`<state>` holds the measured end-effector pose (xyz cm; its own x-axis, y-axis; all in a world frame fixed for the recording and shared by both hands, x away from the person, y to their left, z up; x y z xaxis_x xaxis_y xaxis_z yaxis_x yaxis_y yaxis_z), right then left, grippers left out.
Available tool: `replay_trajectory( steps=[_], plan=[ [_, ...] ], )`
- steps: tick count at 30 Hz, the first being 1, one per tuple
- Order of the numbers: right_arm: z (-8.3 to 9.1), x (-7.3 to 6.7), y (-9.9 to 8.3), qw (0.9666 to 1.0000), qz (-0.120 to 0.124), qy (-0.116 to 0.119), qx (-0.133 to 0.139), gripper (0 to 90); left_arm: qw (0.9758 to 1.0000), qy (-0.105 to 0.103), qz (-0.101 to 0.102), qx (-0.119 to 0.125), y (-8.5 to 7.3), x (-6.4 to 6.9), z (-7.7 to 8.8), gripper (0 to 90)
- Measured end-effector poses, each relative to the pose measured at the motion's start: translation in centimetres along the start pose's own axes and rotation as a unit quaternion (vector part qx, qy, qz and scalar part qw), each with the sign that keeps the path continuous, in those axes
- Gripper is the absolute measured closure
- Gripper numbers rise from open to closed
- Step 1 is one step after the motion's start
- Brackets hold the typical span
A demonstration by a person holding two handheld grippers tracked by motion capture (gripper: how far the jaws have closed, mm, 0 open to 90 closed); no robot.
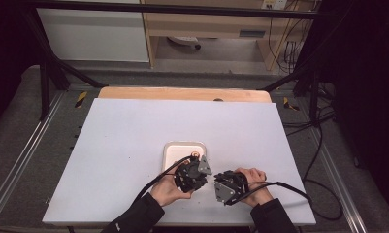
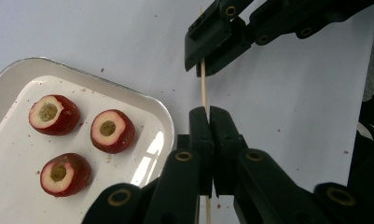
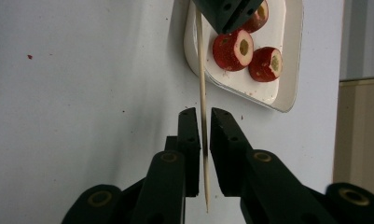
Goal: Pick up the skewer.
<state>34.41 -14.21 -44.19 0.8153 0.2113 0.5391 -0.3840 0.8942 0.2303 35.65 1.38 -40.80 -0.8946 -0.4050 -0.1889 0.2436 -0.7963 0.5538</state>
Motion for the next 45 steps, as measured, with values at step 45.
replay_trajectory(
  steps=[45],
  plan=[
    [0.5, 0.8, 1.1, 0.9965, 0.063, -0.026, -0.047, 84.9, 0.991, -0.014, 0.001, -0.133, 0.4, -0.8, -1.4, 88.5]
  ],
)
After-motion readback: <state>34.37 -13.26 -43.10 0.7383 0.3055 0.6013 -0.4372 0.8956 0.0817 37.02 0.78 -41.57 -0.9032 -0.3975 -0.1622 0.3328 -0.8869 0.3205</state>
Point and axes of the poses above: each handheld gripper's, and its own axes: z roughly backward along the jaws, y roughly out of its top, x roughly to its right, the point moved 2 cm from there along -z, roughly forward along the jaws, and after that the axes turned 9 degrees about y, right-handed, at the moved point
